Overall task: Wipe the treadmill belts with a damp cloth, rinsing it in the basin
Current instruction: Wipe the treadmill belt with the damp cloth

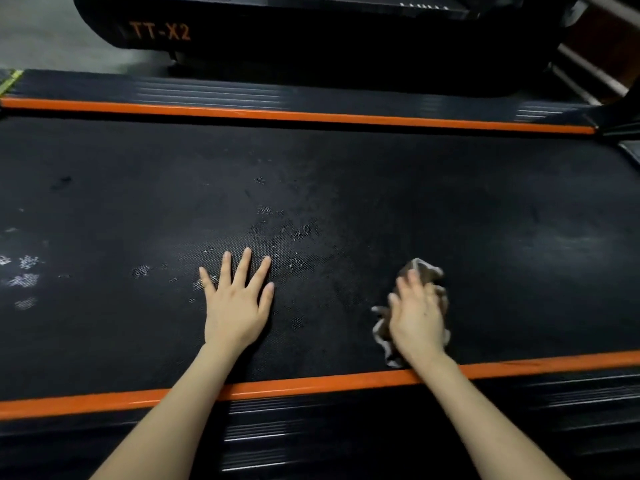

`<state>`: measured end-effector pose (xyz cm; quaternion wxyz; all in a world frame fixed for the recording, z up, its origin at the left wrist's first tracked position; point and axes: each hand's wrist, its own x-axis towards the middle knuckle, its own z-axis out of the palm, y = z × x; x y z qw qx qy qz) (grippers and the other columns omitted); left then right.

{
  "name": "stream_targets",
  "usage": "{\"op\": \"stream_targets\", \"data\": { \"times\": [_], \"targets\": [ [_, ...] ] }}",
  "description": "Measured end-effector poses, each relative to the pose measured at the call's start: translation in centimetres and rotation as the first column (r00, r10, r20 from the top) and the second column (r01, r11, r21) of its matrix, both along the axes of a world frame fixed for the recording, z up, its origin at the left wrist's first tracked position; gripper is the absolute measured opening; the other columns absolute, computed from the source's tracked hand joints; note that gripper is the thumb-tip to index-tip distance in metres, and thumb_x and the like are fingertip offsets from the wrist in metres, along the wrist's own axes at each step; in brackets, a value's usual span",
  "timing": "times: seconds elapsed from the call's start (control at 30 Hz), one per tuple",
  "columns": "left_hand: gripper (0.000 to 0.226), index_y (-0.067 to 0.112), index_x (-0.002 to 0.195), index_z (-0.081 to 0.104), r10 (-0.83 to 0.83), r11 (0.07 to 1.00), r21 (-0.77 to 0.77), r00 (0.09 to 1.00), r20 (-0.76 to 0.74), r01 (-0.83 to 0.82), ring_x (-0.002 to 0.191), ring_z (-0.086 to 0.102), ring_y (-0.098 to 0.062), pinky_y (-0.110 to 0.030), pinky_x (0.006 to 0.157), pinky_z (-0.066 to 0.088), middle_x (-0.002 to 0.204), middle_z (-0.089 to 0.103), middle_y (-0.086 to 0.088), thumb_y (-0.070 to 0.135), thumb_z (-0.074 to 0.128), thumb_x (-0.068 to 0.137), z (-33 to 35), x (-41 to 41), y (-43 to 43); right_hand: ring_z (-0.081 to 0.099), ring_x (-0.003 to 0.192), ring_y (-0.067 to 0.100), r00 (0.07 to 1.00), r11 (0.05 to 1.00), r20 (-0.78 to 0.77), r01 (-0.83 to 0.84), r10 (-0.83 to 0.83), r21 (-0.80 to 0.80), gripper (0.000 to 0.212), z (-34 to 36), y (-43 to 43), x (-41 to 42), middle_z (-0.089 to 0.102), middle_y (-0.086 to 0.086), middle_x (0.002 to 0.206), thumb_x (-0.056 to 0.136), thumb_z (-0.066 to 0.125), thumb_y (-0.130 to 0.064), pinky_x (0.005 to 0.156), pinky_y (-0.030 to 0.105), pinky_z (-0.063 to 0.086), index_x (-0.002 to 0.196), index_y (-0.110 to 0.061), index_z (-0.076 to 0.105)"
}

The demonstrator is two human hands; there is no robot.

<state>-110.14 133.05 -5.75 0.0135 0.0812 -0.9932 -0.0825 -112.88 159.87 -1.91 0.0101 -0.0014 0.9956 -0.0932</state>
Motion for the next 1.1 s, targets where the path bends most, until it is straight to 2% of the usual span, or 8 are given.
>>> {"op": "stream_targets", "data": {
  "times": [0.1,0.27,0.37,0.47,0.53,0.77,0.93,1.1],
  "targets": [
    [0.064,0.037,0.147,0.028,0.004,1.000,0.001,1.000,-0.003,-0.004,0.146,0.008,-0.031,-0.060,0.113,-0.003,0.157,0.021,-0.002,0.056,0.006,0.090,0.0,-0.2,0.0,0.061,0.104,0.039,0.961,0.965,-0.087,-0.258,0.261,0.048,0.038,-0.9,-5.6,1.6,0.060,0.013,0.126,0.085,0.045,-0.025,0.087,0.045,0.051,0.108,-0.006,0.069],
    [0.063,0.037,0.145,0.032,0.000,1.000,0.001,0.999,-0.040,0.000,0.146,0.012,-0.030,-0.060,0.113,0.000,0.156,0.025,-0.002,0.056,0.009,0.090,-0.3,-0.1,-0.2,0.060,0.111,0.037,0.859,0.852,-0.011,-0.506,0.512,0.135,0.047,-1.0,-3.4,0.9,0.060,0.010,0.127,0.084,0.037,-0.030,0.089,0.044,0.052,0.112,-0.008,0.068],
    [0.062,0.036,0.146,0.031,-0.007,1.000,0.002,0.999,-0.051,0.007,0.146,0.011,-0.031,-0.060,0.113,-0.001,0.156,0.025,-0.002,0.056,0.009,0.091,-0.4,0.0,-0.2,0.056,0.115,0.040,0.922,0.920,-0.098,-0.356,0.374,0.164,0.037,-0.5,1.7,-0.9,0.059,0.019,0.126,0.086,0.044,-0.017,0.100,0.041,0.041,0.108,0.002,0.068],
    [0.063,0.038,0.147,0.028,-0.001,1.000,0.002,0.999,-0.048,0.002,0.146,0.008,-0.030,-0.059,0.113,-0.004,0.157,0.022,-0.002,0.056,0.007,0.091,-0.5,-0.1,-0.2,0.029,0.138,0.032,0.993,0.999,-0.108,-0.049,0.047,-0.018,0.037,-0.3,2.3,-1.6,0.037,0.011,0.148,0.097,0.045,-0.015,0.115,0.037,0.020,0.131,-0.002,0.052],
    [0.063,0.038,0.147,0.026,0.002,1.000,0.001,0.999,-0.053,-0.002,0.146,0.007,-0.030,-0.059,0.113,-0.004,0.157,0.021,-0.001,0.056,0.005,0.090,-0.4,-0.1,-0.2,0.024,0.140,0.031,0.992,0.995,-0.118,0.024,-0.035,-0.092,0.040,-0.6,0.5,-1.5,0.030,0.007,0.152,0.098,0.043,-0.021,0.115,0.038,0.018,0.135,-0.007,0.048],
    [0.062,0.039,0.147,0.027,-0.002,1.000,0.020,0.998,-0.065,0.004,0.146,0.008,-0.029,-0.058,0.114,-0.003,0.157,0.021,0.000,0.056,0.008,0.090,-0.7,-0.1,-0.4,0.052,0.120,0.038,0.929,0.927,-0.067,-0.369,0.365,-0.064,0.051,-0.3,-9.0,2.3,0.053,0.013,0.136,0.089,0.034,-0.034,0.110,0.038,0.022,0.122,-0.006,0.061],
    [0.062,0.038,0.147,0.028,-0.015,1.000,0.026,0.997,-0.069,0.017,0.146,0.009,-0.029,-0.058,0.113,-0.004,0.157,0.022,-0.001,0.056,0.009,0.090,-0.5,-0.1,-0.5,0.027,0.138,0.037,0.875,0.876,-0.041,-0.482,0.482,0.006,0.070,-0.7,-9.3,2.9,0.029,0.009,0.152,0.087,0.036,-0.059,0.113,0.050,0.019,0.143,-0.017,0.038],
    [0.063,0.036,0.146,0.031,-0.017,1.000,0.021,0.998,-0.063,0.018,0.146,0.012,-0.027,-0.058,0.114,-0.003,0.156,0.024,0.000,0.056,0.007,0.090,-0.2,0.6,-0.7,0.028,0.139,0.034,0.885,0.886,-0.058,-0.458,0.463,0.077,0.070,-1.2,-8.7,2.0,0.033,0.004,0.151,0.084,0.038,-0.060,0.109,0.058,0.020,0.140,-0.017,0.042]
  ]
}}
